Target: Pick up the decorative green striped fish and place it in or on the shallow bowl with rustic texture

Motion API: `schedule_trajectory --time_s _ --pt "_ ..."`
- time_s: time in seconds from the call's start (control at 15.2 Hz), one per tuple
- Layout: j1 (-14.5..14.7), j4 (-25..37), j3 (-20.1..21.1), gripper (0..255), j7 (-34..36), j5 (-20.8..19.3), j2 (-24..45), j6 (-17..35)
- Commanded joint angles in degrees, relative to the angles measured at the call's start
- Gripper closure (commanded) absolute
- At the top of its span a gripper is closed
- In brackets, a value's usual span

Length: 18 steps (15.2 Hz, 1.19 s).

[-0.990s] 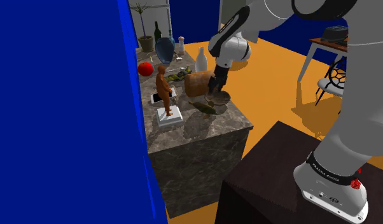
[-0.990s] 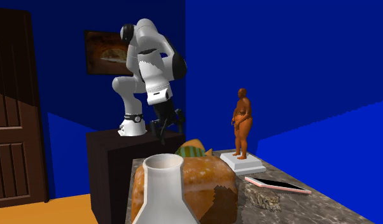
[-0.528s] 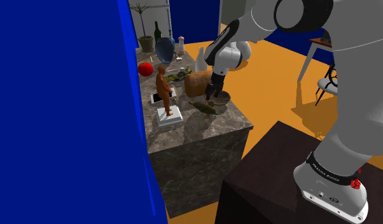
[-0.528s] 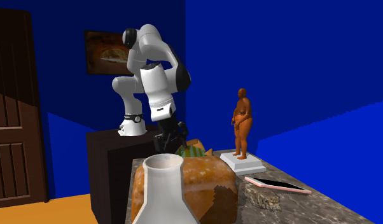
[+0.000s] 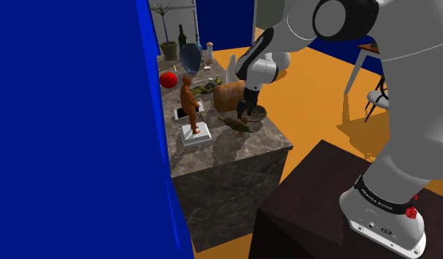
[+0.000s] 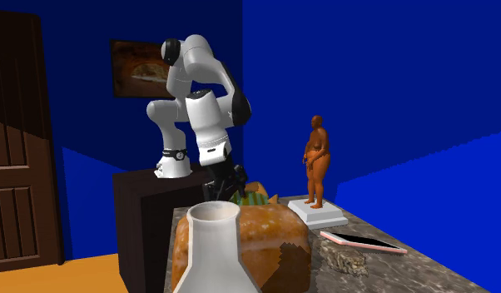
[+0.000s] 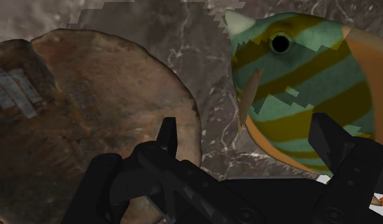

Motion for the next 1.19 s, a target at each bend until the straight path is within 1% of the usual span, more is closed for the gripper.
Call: schedule_trajectory --time_s 0.0,0.07,0.13,0.73,1.12 --pt "0.00 0.00 0.01 0 -0.01 0.01 0.01 0.02" --pt "0.00 0.00 0.00 0 0.00 0.01 0.01 0.01" --pt "0.00 0.00 0.00 255 0.00 0.01 0.01 0.01" --pt "0.00 0.00 0.00 255 -0.01 0.01 0.01 0.02" --pt "0.70 -0.51 -1.09 255 1.85 -1.79 -3.49 -2.69"
